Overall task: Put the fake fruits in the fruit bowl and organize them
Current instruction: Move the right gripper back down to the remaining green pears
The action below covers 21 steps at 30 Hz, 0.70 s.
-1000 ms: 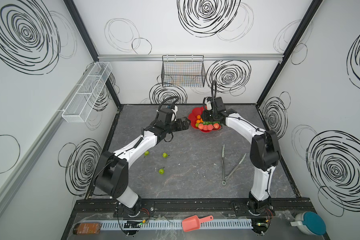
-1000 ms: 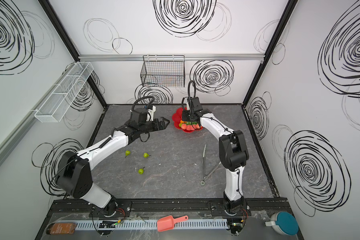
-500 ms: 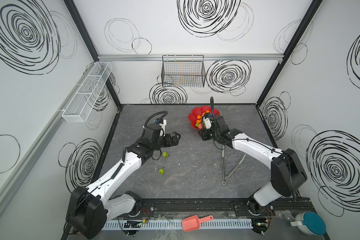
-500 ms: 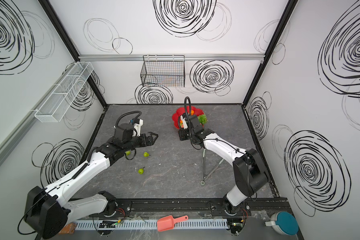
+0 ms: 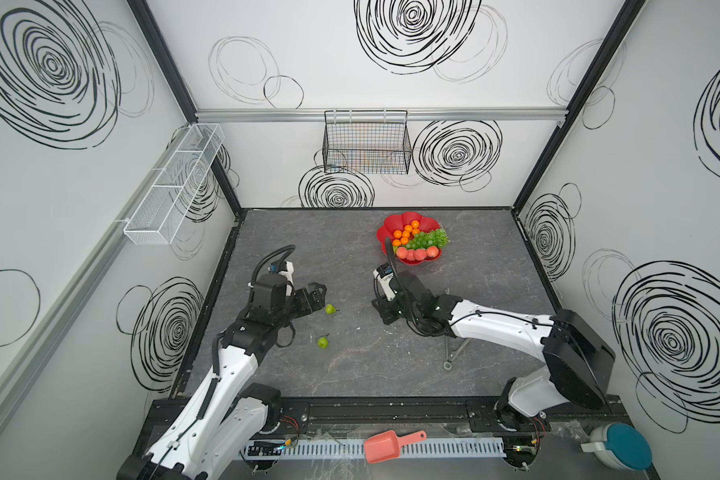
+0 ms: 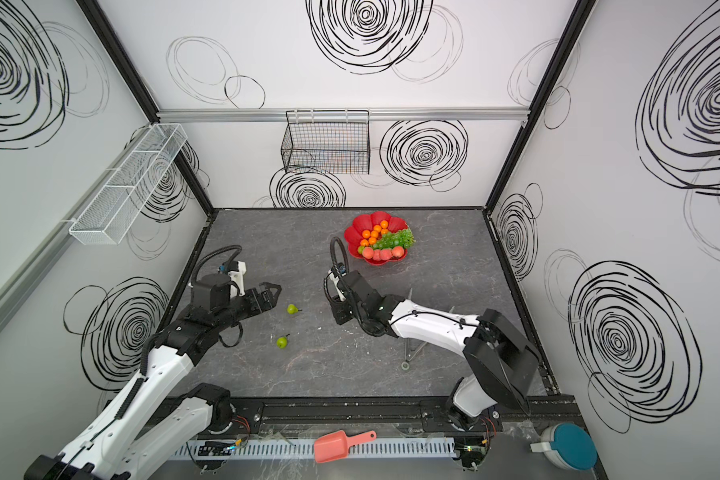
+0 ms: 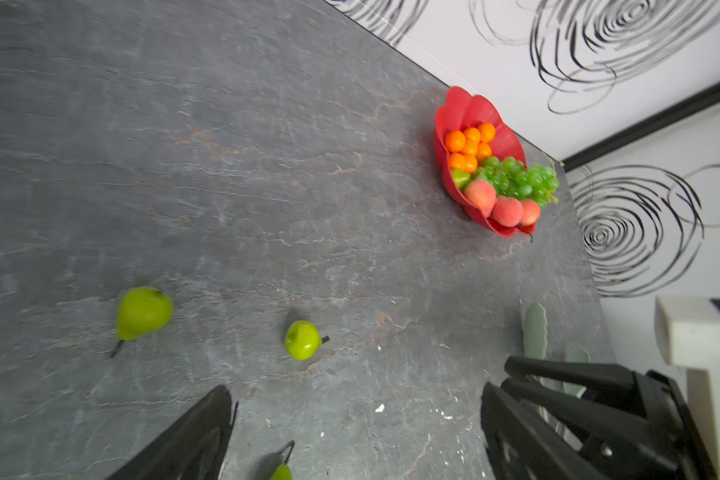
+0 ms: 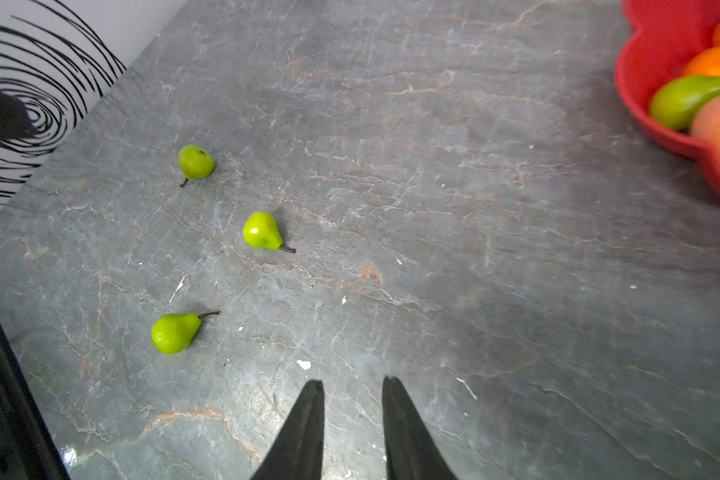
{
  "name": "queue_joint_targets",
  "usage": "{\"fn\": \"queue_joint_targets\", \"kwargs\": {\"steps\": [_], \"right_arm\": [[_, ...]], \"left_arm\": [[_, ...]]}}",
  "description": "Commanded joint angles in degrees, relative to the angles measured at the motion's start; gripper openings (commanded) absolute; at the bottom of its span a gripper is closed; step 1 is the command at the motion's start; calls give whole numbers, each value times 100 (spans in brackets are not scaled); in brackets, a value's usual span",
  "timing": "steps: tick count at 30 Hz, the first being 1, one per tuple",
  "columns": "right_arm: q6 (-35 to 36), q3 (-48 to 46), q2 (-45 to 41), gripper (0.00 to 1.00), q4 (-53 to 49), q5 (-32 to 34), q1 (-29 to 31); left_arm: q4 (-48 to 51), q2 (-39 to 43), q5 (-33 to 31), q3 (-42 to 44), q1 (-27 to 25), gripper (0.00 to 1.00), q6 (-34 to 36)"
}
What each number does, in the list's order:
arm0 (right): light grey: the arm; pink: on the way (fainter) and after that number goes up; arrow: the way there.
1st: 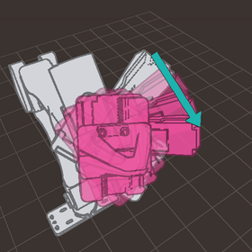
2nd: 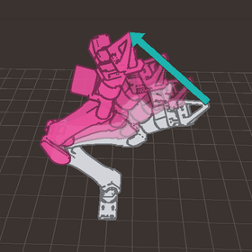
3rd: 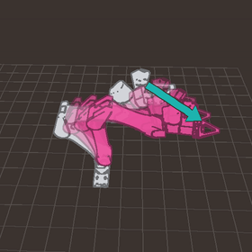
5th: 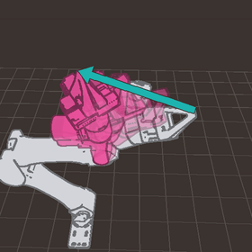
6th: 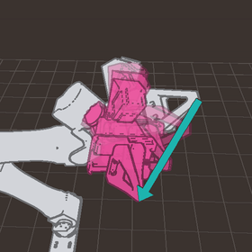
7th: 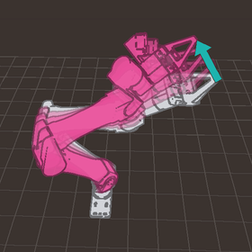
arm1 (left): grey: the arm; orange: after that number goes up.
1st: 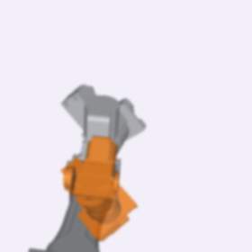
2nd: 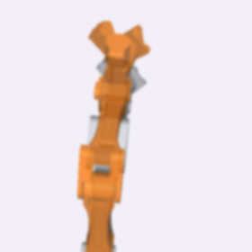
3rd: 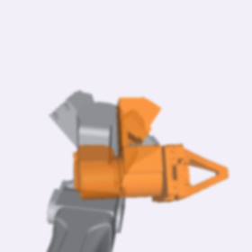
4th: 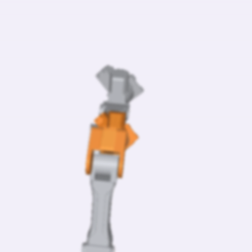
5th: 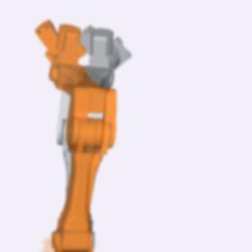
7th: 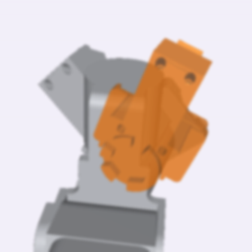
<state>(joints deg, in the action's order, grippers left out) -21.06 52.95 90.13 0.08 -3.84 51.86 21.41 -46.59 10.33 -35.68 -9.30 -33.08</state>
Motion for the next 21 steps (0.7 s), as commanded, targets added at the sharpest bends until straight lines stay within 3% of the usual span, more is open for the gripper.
{"fn": "queue_joint_targets", "kwargs": {"steps": [1,6,21], "right_arm": [[-62,403,490,29,255,208,198],[180,1027,1344,29,276,4,345],[1859,2083,2712,42,56,-765,152]], "left_arm": [[171,109,278,61,429,96,-33],[155,58,695,88,949,96,33],[-47,-121,1006,162,991,96,74]]}}
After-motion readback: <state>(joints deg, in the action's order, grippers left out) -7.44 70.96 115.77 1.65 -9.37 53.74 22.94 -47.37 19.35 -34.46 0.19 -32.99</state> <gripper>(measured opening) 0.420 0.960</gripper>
